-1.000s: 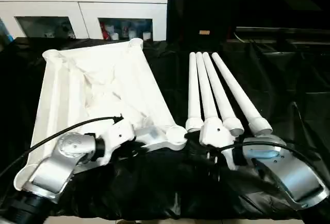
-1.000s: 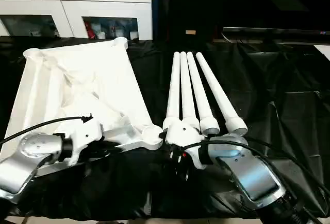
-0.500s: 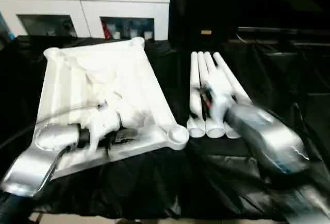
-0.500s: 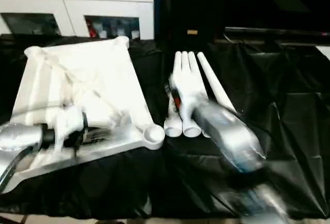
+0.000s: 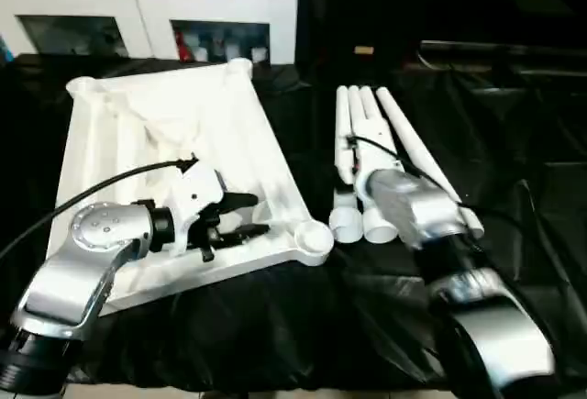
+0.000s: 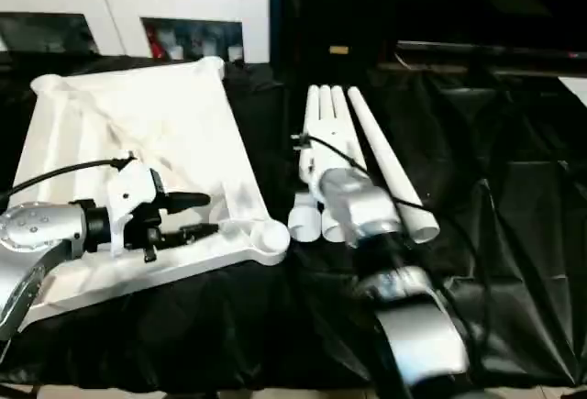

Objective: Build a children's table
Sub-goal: Pick table leg

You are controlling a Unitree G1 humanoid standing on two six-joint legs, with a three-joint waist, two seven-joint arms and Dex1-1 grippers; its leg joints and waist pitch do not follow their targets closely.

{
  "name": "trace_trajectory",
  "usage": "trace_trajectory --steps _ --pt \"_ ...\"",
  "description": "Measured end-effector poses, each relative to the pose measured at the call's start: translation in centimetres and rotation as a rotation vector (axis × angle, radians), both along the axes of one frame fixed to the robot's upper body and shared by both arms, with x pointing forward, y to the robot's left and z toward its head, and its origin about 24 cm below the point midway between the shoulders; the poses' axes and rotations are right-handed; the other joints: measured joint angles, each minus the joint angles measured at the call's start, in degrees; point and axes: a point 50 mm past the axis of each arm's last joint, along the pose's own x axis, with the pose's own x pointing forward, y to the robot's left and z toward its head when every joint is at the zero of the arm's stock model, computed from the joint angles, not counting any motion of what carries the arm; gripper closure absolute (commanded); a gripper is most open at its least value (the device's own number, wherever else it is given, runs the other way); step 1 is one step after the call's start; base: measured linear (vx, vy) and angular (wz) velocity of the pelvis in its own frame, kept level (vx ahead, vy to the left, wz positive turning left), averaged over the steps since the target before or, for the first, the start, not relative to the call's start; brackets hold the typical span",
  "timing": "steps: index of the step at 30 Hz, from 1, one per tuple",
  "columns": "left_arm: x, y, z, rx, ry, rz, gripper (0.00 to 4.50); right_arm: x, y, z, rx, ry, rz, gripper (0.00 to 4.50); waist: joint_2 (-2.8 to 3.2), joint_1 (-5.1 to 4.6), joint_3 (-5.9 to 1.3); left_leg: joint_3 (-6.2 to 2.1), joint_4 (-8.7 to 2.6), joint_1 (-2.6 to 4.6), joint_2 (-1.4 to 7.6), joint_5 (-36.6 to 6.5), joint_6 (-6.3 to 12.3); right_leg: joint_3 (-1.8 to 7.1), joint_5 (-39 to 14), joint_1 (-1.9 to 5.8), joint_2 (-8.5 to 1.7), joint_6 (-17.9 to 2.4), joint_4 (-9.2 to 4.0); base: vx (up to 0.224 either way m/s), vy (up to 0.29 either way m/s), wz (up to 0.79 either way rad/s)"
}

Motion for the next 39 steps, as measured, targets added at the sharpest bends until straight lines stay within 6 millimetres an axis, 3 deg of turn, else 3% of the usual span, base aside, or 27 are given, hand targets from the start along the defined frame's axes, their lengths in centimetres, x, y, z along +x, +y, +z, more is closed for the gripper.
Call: trace_trajectory --steps 4,11,17,28,29,32,34,39 --pt "-0.2 0.1 -0.2 0.008 0.012 0.001 1.26 0.0 0.4 -0.7 0.003 0.011 0.014 0.0 -0.09 0.16 0.04 0.01 0.01 -0.01 0.01 0.11 0.03 -0.02 0.07 0.01 -0.01 -0.02 0.0 0.0 0.0 0.0" --pt "-0.3 0.1 -0.4 0.009 0.023 0.008 0.69 0.7 0.8 0.3 0.007 -0.035 0.034 0.0 -0.16 0.11 0.07 0.01 0.01 -0.01 0.05 0.17 0.11 -0.05 0.23 0.02 -0.01 -0.02 0.03 0.0 0.0 0.0" --pt "-0.4 0.1 -0.2 0.017 0.024 0.005 0.05 0.6 0.7 -0.5 0.006 0.017 0.047 0.0 -0.23 0.09 0.03 0.04 0.02 -0.01 0.06 0.2 0.14 -0.05 0.25 0.02 -0.01 -0.02 0.04 0.0 0.0 0.0" --pt "-0.6 -0.3 -0.7 0.034 0.057 -0.02 0.05 0.5 0.5 -1.5 0.019 0.133 0.027 0.0 -0.43 -0.04 -0.09 0.04 0.05 0.0 0.09 0.2 0.15 -0.07 0.28 0.04 -0.01 -0.04 0.05 0.0 0.0 0.0" --pt "-0.6 -0.4 -0.7 0.035 0.057 -0.021 0.0 0.5 0.4 -1.5 0.023 0.144 0.023 0.29 -0.44 -0.04 -0.09 0.04 0.05 0.01 0.09 0.2 0.14 -0.07 0.28 0.04 -0.01 -0.05 0.05 0.0 0.0 0.0" --pt "-0.4 -0.6 -0.4 0.037 0.046 -0.029 0.0 0.5 0.2 -1.5 0.057 0.173 -0.001 0.29 -0.45 0.01 -0.1 0.04 0.05 0.02 0.1 0.2 0.14 -0.08 0.28 0.07 -0.01 -0.05 0.05 0.0 0.0 0.0" --pt "-0.3 -0.6 -0.2 0.038 0.036 -0.031 0.0 0.5 0.1 -1.6 0.081 0.189 -0.013 0.67 -0.45 0.01 -0.1 0.03 0.06 0.04 0.1 0.2 0.14 -0.08 0.29 0.09 -0.01 -0.06 0.05 0.0 0.0 0.0" --pt "-0.2 -0.8 -0.1 0.045 0.033 -0.037 0.0 0.5 -0.3 -1.7 0.121 0.223 -0.037 1.11 -0.45 -0.02 -0.11 0.03 0.06 0.06 0.12 0.2 0.14 -0.09 0.3 0.09 0.0 -0.07 0.06 0.0 0.0 0.0"
